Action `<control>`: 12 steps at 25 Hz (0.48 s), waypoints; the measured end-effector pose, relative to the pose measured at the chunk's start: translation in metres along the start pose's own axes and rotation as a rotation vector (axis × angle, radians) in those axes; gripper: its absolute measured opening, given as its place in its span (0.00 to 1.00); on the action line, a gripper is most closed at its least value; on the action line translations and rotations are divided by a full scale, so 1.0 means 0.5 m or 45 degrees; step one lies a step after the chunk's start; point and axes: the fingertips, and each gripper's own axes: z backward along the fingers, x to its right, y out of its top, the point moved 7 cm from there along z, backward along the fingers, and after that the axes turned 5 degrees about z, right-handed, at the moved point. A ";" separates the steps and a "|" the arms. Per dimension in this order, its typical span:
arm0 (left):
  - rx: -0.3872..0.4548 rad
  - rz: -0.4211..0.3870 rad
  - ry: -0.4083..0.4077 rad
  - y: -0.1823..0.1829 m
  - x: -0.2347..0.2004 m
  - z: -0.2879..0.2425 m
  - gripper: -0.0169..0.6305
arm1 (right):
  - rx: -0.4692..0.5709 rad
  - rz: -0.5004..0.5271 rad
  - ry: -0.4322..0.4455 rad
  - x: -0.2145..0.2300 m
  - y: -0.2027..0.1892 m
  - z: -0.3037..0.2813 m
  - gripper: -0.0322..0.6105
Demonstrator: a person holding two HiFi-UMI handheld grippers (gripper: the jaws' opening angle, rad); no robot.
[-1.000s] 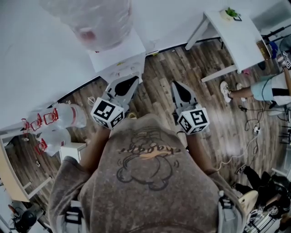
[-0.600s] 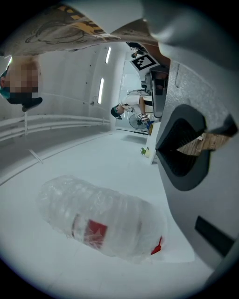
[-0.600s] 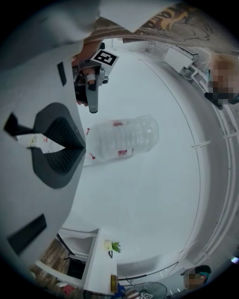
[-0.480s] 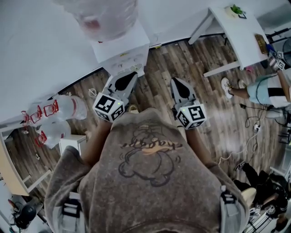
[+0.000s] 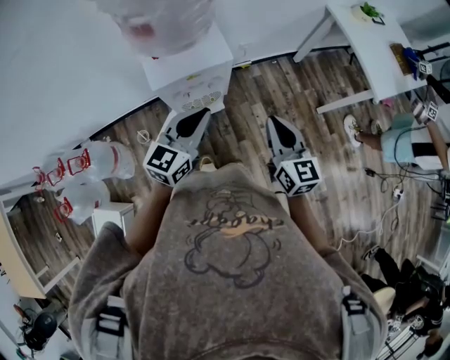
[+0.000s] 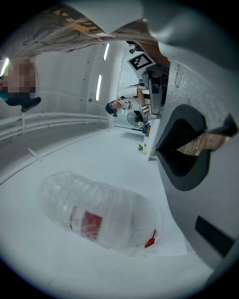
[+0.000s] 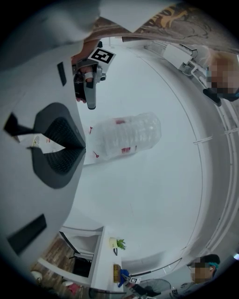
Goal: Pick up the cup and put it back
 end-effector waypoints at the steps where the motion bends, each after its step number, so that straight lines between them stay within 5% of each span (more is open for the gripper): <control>1: 0.001 0.002 0.006 0.000 -0.002 0.001 0.03 | 0.000 0.000 0.004 -0.001 -0.001 -0.002 0.05; 12: 0.021 0.023 0.055 0.005 -0.028 -0.005 0.03 | -0.007 0.002 0.002 0.009 -0.009 -0.018 0.05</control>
